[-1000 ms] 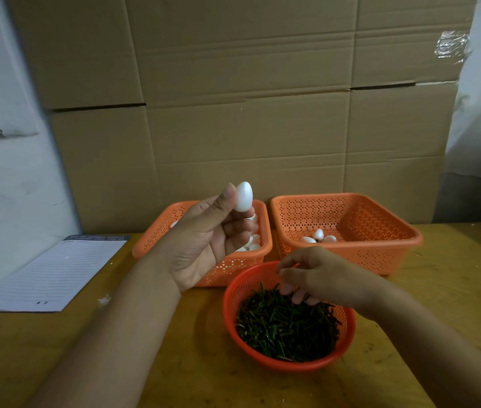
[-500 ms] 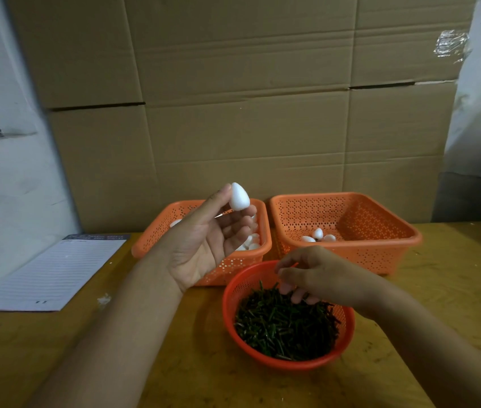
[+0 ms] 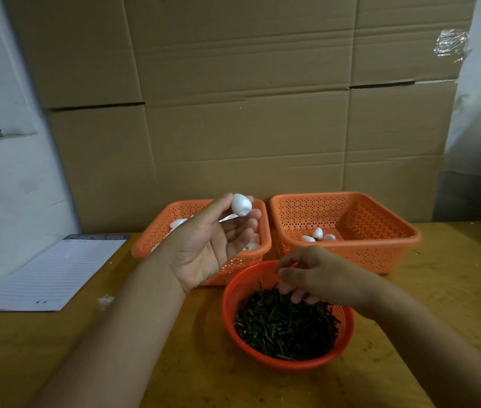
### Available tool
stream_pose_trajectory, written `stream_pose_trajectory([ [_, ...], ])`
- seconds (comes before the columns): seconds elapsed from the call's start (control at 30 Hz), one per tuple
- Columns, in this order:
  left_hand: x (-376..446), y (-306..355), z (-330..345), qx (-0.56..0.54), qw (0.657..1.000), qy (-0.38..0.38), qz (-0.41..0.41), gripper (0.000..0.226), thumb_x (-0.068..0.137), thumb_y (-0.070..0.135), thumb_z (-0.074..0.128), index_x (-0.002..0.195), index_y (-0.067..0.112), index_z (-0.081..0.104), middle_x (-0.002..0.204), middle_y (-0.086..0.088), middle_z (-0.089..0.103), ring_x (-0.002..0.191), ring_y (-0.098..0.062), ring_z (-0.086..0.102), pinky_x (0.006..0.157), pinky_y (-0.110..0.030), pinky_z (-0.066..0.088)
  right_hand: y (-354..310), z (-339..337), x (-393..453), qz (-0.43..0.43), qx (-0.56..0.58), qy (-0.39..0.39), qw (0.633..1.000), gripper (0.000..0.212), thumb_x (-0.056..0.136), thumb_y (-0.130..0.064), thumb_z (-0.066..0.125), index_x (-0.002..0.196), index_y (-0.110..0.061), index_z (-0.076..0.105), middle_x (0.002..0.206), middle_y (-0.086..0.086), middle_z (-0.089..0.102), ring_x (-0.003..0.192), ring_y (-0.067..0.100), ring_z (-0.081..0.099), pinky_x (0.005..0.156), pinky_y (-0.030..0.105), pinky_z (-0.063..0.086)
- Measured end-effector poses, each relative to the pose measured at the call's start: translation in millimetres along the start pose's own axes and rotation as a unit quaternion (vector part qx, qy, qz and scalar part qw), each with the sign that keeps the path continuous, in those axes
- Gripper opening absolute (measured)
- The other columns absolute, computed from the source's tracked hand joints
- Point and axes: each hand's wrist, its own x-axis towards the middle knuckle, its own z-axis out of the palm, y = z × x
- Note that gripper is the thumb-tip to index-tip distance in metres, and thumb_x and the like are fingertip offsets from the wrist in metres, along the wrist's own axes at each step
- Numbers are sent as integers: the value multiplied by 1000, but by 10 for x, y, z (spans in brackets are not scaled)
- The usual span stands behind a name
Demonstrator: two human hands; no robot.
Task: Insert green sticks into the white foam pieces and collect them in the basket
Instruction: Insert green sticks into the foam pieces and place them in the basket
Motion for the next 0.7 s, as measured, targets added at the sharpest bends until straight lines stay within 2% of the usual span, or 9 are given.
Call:
stream_pose_trajectory([
  [0.07,-7,11,15,-7,1000,2,-3,31,99,28,55,88,4,72,81,-7,73,63,-8,69,53,-17,56,1,1,-2,-1,2,1,1000,12,101,-24,55,104,-25,66,90,0,76,73,9,70,65,21,55],
  [0.2,-12,37,6,-40,999,6,-17,41,99,29,57,70,9,77,78,-4,71,58,-5,67,48,-14,54,5,-1,-6,-3,2,-2,1000,11,101,-25,55,105,-26,66,90,-1,76,79,13,72,67,23,57],
  [0.33,-18,34,14,-42,999,6,-18,25,86,32,66,83,7,72,78,-4,71,57,-5,67,47,-14,53,13,-3,1,-2,-1,-5,1000,11,101,-26,55,105,-27,65,91,-1,76,81,14,72,67,24,57],
  [0.47,-30,19,-9,46,999,-5,15,25,77,37,72,75,14,80,85,-9,73,64,-11,68,52,-19,55,29,-13,13,-7,-5,-10,1000,9,99,-25,58,104,-26,65,90,-1,75,78,12,72,66,24,56],
  [0.53,-49,9,-16,79,996,-13,23,24,74,38,76,81,15,79,90,-9,73,68,-12,68,54,-21,56,45,-21,22,-13,-20,-12,1000,11,96,-24,63,107,-26,65,90,1,75,77,15,72,66,25,57],
  [0.63,-59,-20,-27,129,991,-22,28,28,70,37,79,89,17,75,90,-4,72,72,-11,69,57,-22,55,69,-4,43,-34,-94,-11,995,20,89,-25,72,110,-27,69,86,1,75,70,9,68,63,21,54],
  [0.7,-63,-32,-29,147,988,-28,26,30,69,38,80,90,18,76,88,-1,71,74,-11,69,58,-22,55,79,22,55,-64,-162,-9,985,25,86,-26,75,110,-31,72,96,-8,73,83,3,67,75,21,55],
])
